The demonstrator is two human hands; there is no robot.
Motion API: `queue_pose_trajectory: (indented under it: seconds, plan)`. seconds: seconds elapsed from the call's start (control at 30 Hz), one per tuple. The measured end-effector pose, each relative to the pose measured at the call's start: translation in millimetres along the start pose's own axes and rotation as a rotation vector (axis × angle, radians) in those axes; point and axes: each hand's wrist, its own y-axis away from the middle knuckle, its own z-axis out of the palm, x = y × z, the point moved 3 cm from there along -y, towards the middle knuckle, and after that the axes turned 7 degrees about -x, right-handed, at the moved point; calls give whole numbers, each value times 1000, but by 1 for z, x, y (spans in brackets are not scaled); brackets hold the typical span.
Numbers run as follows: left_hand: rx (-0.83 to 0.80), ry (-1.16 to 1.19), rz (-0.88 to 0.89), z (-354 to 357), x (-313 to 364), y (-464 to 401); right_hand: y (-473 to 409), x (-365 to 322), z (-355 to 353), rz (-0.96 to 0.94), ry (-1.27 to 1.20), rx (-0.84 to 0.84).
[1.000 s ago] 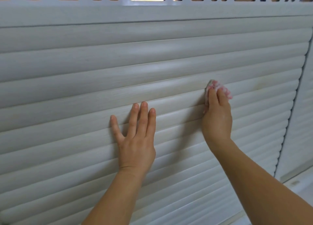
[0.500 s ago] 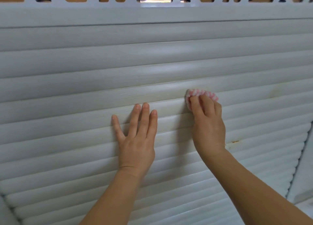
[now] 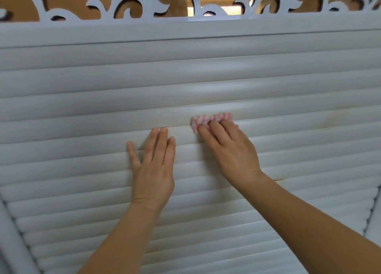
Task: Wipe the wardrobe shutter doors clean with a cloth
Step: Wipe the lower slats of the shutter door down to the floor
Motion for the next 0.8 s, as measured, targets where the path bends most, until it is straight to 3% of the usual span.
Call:
queue_pose_trajectory:
  seconds: [0.1, 0.2, 0.27, 0.37, 0.47, 0.63, 0.8]
  plan:
    - [-35, -9, -51, 2, 6, 1, 30, 51, -6, 143, -3, 0]
    - [-54, -17, -110, 3, 14, 1, 55, 90, -9, 501, -201, -40]
    - [-57, -16, -162, 2, 20, -1, 56, 93, -4, 617, -271, 19]
    - [-98, -31, -249, -2, 30, -5, 38, 66, 4, 549, -221, 58]
    - [-136, -45, -277, -5, 32, -6, 13, 16, 5, 264, -166, 96]
    - [-171, -138, -228, -11, 25, -2, -4, 5, 1, 5, -139, -19]
    - [-306, -138, -250, -20, 30, -4, 19, 88, 1, 180, -104, -36]
